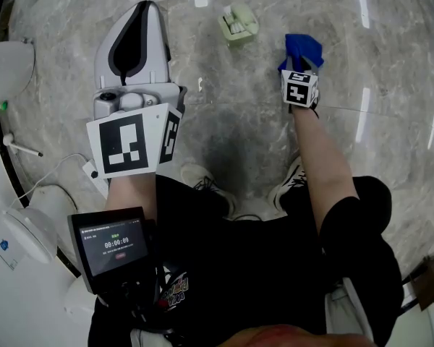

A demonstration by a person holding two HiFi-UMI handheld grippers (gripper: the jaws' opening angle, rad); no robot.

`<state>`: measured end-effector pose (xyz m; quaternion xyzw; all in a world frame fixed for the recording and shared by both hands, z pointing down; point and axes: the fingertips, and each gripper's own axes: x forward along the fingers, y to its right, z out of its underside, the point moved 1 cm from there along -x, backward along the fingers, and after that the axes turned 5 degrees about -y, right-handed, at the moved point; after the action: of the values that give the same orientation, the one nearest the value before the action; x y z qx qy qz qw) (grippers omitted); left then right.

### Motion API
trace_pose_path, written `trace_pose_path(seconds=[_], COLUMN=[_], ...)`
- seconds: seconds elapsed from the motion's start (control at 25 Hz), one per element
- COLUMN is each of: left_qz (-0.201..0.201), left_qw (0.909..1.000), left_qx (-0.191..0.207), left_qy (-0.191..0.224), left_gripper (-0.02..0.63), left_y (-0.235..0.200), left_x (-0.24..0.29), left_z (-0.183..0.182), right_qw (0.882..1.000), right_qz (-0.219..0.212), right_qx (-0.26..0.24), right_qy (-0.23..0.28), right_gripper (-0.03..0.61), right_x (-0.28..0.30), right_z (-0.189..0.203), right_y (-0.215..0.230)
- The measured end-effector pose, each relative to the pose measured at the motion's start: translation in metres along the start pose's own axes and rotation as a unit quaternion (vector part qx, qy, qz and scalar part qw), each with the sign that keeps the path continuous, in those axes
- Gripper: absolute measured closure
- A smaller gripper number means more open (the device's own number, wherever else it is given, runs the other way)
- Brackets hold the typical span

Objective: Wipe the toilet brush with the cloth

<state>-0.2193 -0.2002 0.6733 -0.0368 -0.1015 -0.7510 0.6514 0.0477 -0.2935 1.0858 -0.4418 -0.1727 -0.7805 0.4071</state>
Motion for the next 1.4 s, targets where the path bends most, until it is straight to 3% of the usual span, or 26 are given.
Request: trace_pose_path(seconds=[0.32, 0.48, 0.84, 1.08, 1.4], left_qz=[-0.004, -0.004, -0.003, -0.014, -0.013], left_qw=[1.0000, 0.9999, 0.9998, 0.9985, 0.9987], left_qx=[-0.003, -0.009, -0.004, -0.052, -0.048], left_qy=[0.007, 0.008, 0.018, 0.013, 0.011], left_gripper=[0.600, 0.600, 0.600, 0.600, 0.600], left_y=[-0.004, -0.004, -0.006, -0.018, -0.017], left_x=[-0.003, -0.001, -0.004, -0.002, -0.003], left_z=[-0.003, -0.002, 0.004, 0.008, 0.009], right_qw=[0.991, 0.985, 0.979, 0.980, 0.983], right_qz=[-0.019, -0.044, -0.110, -0.121, -0.128], right_qx=[0.041, 0.050, 0.028, 0.006, 0.004], right_qy=[0.125, 0.161, 0.167, 0.157, 0.135], right_gripper=[0.494, 0.494, 0.494, 0.494, 0.494], right_x=[-0.031, -0.045, -0.052, -0.052, -0.045], right_z=[-0.094, -0.122, -0.119, -0.114, -0.110], right_y=[-0.011, -0.026, -0.071, -0.088, -0.095])
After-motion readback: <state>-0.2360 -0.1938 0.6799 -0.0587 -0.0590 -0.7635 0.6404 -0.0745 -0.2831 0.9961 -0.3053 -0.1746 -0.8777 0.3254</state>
